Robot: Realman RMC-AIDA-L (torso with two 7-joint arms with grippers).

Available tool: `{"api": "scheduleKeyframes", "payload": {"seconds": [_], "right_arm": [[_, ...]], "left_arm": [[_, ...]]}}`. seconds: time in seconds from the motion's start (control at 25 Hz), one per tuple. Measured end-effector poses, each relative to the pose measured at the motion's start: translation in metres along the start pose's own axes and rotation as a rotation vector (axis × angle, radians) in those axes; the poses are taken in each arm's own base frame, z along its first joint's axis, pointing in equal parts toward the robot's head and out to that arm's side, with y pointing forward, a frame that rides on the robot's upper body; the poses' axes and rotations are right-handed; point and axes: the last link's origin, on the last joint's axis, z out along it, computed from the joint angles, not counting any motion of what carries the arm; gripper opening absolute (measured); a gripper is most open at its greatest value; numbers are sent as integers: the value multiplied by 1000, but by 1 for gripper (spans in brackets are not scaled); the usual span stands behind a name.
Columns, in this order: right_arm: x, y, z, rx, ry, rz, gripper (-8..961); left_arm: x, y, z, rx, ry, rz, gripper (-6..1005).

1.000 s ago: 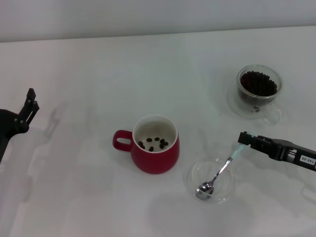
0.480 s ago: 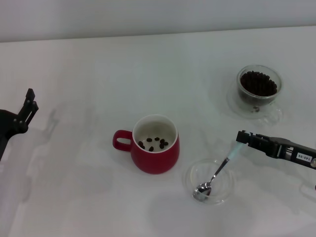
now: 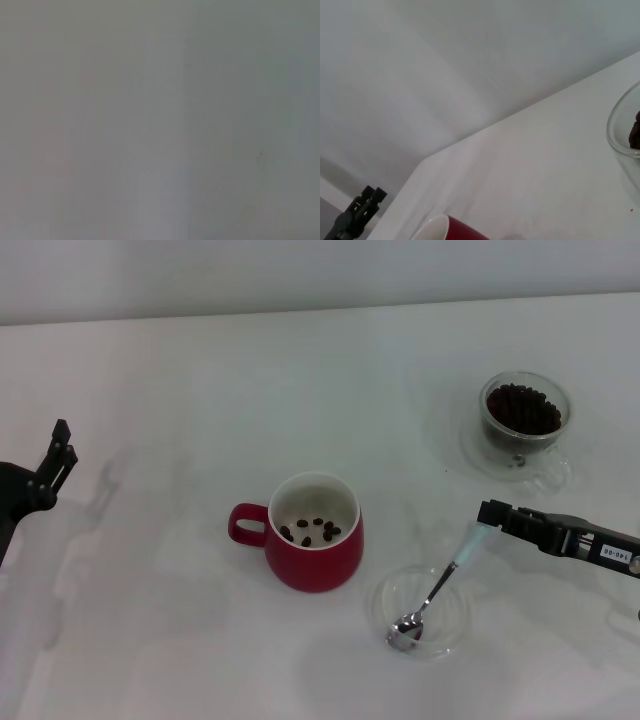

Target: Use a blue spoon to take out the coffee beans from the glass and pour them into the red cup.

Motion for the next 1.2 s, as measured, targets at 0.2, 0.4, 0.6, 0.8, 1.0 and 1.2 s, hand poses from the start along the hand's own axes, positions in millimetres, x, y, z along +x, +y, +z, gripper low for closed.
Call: {"api": "scheduleKeyframes", "payload": {"seconds": [0.2, 0.4, 0.6, 0.8, 1.0, 1.2], "right_arm": [[0, -1, 1, 7, 0, 8, 276], [0, -1, 2, 9, 1, 12, 276], [-1, -2, 1, 12, 1, 12, 276], [-3, -3, -3, 18, -5, 10, 276], [-17, -8, -16, 30, -58, -6, 276], [-43, -16, -34, 76, -151, -67, 275]], "left_arm": [[0, 1, 0, 0, 0, -1, 847], [0, 1, 0, -1, 0, -2, 847], [-1, 2, -2, 1, -2, -9, 846], [-2, 2, -4, 4, -5, -11, 846], [-2, 1, -6, 7, 0, -8, 846], [-1, -1, -9, 14, 12, 1, 846]]}}
